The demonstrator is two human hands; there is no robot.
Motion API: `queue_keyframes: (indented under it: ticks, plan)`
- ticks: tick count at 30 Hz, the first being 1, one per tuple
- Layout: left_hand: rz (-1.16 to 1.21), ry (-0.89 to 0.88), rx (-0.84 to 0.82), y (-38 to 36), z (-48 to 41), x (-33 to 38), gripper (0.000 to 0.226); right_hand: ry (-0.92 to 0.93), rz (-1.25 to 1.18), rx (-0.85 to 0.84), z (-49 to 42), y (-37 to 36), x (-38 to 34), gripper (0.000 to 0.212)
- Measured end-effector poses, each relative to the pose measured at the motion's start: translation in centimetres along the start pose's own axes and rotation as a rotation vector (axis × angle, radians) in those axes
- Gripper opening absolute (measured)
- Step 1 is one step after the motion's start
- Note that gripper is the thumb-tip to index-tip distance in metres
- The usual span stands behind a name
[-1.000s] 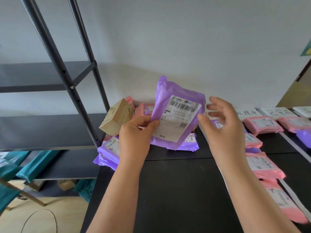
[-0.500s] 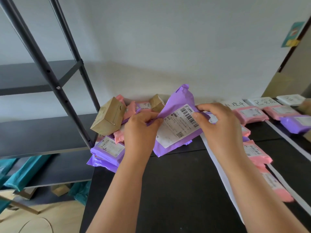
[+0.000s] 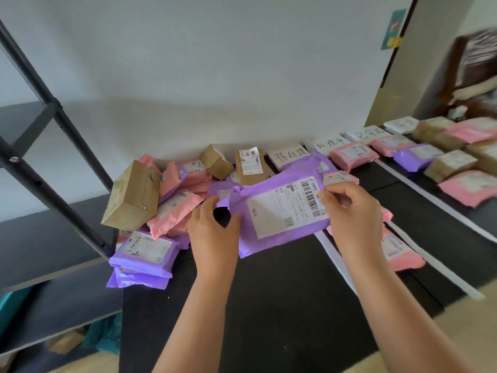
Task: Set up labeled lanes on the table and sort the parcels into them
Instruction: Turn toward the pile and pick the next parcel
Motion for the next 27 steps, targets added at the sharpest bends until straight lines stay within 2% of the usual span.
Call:
queue_keyframes:
  ticks: [2,5,10,14,18,27]
  plan:
    - [0.056,0.102,-0.125,-2.0,0.2,-1.3,0.028,-0.082,-0.021,0.044,0.5,0.9,1.8,0.002]
    - [0.069,0.148,-0.297,-5.0,1.0,-1.6,0.028,-0.176,-0.068,0.096,1.4,2.0,3.8,0.002]
    - [0.108,0.171,-0.371,-8.6,1.8,-0.9,0.024,-0.262,0.010,0.110,1.7,4.5,6.7,0.004]
    - [0.151,0.220,-0.369,-10.9,1.8,-0.5,0.018,-0.317,0.038,0.055,0.3,5.6,9.4,0.003]
    - [0.179,0.271,-0.323,-13.2,0.9,0.8,0.012,-0.255,0.031,0.002,-2.9,6.0,10.7,0.003]
    - [0.211,0.362,-0.233,-22.5,-1.4,5.2,0.010,-0.229,0.056,-0.227,-12.6,9.4,16.8,0.018]
Point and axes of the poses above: each hand's wrist, its own z-axis away from the middle knuckle, its own y-axis out of the back of the hand, x = y × z, the point moved 9 cm from there along -z, towards the middle knuckle, and after that the axes turned 10 degrees about -x, right-handed, at the moved point
